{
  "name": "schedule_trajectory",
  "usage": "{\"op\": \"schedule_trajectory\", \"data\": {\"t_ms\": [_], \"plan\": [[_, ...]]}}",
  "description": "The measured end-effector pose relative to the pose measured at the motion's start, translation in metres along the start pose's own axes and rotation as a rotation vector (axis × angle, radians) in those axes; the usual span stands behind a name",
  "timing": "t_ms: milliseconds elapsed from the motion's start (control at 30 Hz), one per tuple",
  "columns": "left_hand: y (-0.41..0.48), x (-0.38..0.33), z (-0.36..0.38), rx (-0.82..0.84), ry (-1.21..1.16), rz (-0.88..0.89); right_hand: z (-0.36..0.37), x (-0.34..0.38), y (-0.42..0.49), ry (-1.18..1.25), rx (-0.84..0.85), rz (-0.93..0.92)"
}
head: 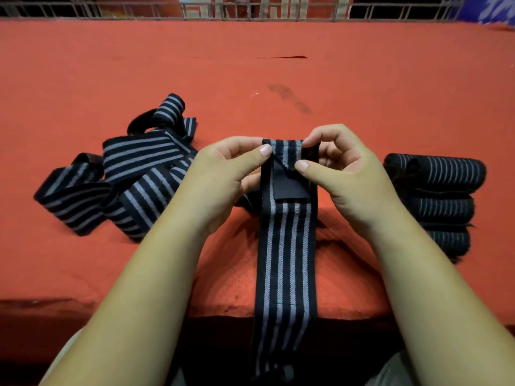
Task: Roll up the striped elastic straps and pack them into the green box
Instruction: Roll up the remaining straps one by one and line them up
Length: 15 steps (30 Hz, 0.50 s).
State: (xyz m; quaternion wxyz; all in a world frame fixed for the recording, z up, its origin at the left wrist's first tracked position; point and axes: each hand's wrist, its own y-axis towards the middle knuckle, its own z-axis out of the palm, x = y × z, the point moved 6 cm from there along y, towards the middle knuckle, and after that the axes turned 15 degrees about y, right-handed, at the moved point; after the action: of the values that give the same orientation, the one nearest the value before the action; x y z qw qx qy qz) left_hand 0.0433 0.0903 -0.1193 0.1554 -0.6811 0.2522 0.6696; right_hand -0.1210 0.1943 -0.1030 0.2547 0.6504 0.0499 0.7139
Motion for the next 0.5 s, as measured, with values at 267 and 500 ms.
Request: {"op": "schedule_trajectory", "data": {"t_ms": [267,500], "plan": [[-0.016,0.004,0.010,0.167,0.225,-0.010,-0.001,-0.002,-0.007,0.040,-0.086,-0.053],[-0.014,0.002,0.003,0.094,0.179,0.033,-0.004,-0.019,-0.009,0.079,-0.046,0.131]]}}
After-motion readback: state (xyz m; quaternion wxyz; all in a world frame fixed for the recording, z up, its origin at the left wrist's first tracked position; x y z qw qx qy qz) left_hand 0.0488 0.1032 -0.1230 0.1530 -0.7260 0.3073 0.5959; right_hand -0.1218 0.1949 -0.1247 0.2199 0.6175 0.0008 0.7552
